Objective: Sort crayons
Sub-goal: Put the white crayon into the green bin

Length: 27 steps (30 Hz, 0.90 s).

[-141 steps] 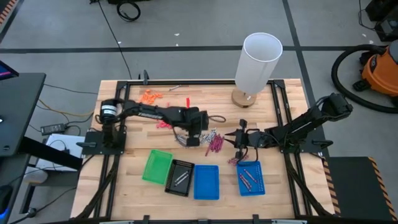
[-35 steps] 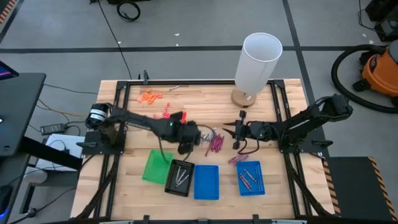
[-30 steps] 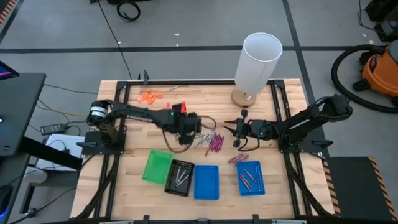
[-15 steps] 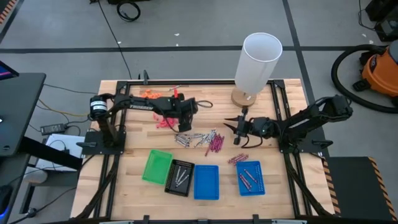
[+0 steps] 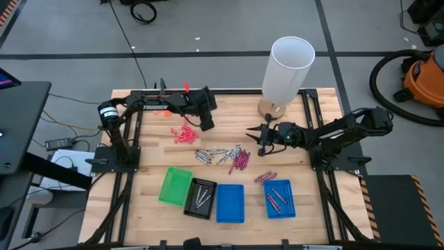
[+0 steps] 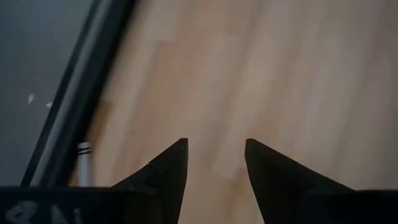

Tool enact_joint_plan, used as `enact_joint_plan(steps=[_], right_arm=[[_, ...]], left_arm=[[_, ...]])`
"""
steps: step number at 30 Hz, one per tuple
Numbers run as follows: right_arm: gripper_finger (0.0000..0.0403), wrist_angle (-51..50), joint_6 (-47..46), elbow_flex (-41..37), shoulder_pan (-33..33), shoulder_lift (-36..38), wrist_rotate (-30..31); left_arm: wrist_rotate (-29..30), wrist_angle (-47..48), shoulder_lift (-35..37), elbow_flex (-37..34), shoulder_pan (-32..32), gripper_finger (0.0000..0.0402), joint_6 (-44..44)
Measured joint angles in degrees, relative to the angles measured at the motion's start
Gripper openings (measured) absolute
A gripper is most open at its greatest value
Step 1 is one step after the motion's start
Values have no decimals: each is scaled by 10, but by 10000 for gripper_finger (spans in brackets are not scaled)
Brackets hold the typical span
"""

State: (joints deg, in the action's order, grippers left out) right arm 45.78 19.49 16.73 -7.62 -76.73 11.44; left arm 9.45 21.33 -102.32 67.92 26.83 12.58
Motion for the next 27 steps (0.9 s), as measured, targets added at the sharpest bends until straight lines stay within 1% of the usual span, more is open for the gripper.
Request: enact_joint_plan(steps=[4, 10, 19, 24, 27], right_arm=[[105, 0, 0, 0, 0, 0, -1], [105, 0, 0, 0, 0, 0, 18], [105, 0, -5, 0, 0, 0, 18], [105, -1, -5, 0, 0, 0, 18], [105, -1, -6, 0, 0, 0, 18]], left_arm=[[1, -10, -4, 0, 27, 172, 6], [5, -10, -4, 0, 52, 172, 11], [8, -41, -4, 0, 88, 172, 77], [8, -33, -5, 0, 110, 172, 64], [-19, -2, -18, 1, 131, 172, 34]])
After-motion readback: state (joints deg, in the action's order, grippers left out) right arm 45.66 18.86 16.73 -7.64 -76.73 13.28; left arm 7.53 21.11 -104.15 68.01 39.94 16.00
